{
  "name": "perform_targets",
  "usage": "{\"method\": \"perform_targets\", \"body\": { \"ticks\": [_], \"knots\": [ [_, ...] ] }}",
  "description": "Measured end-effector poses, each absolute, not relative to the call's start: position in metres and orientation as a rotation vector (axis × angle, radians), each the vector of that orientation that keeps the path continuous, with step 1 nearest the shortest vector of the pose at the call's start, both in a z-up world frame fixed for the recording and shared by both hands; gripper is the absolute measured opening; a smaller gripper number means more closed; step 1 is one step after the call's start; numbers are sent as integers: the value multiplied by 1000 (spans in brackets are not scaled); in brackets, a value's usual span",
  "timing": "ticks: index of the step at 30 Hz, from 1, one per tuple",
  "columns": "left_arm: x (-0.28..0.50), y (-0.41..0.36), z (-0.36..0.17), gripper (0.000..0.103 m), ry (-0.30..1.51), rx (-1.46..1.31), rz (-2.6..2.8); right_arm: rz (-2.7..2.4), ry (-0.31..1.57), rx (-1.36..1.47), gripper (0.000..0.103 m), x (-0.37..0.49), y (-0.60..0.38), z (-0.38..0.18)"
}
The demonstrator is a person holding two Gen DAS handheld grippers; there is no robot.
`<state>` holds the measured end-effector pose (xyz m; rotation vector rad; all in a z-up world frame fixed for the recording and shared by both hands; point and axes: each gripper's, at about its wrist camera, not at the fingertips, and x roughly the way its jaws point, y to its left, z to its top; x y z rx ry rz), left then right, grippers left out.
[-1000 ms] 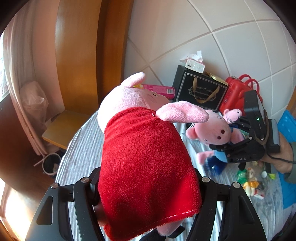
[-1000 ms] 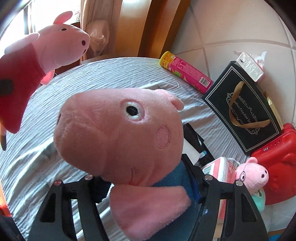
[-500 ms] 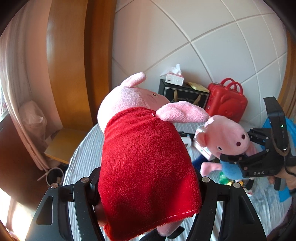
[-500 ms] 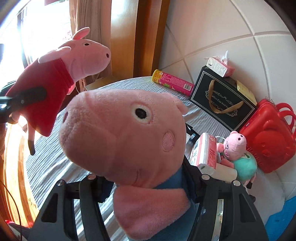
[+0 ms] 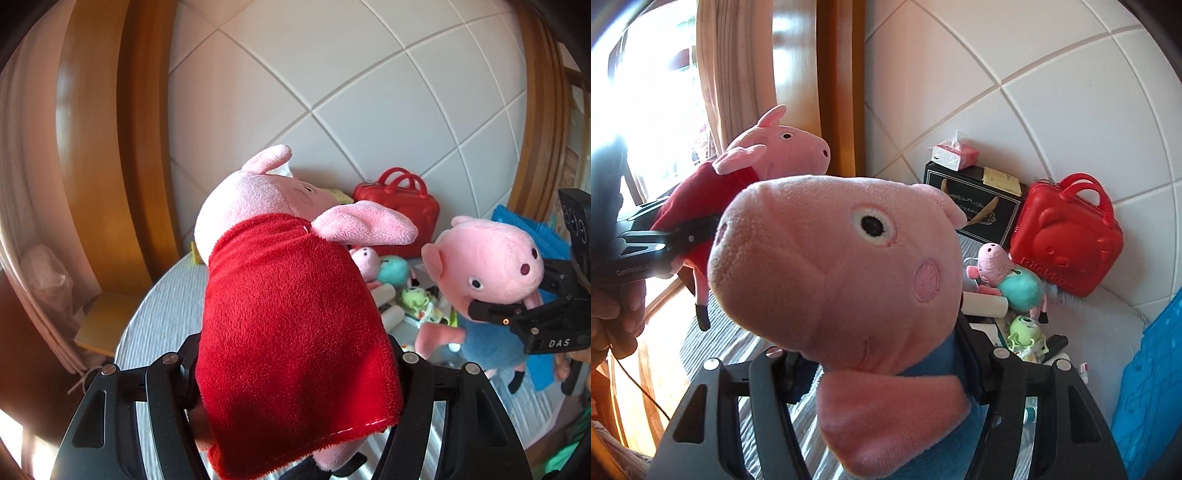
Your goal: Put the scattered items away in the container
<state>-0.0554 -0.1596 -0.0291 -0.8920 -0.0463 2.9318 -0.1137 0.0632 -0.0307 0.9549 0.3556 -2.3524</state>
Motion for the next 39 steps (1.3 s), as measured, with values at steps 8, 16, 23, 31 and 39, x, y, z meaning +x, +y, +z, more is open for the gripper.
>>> {"method": "perform_targets", "body": {
  "ticks": [8, 16, 23, 31, 39],
  "knots": [
    [-49, -94, 3, 68, 30, -806, 2871, -2462, 236, 901, 62, -89, 148, 7],
    [-50, -29, 25, 68, 71, -747, 2825, -2529, 181, 874, 62, -78, 212, 26],
    [-52, 33, 43, 68, 103, -713, 2795, -2567, 147, 822, 62, -70, 268, 42],
    [-52, 105, 63, 68, 138, -667, 2776, -2612, 118, 773, 62, -60, 341, 59],
    [-54, 184, 75, 68, 150, -622, 2748, -2656, 88, 730, 62, -49, 413, 71]
  ]
}}
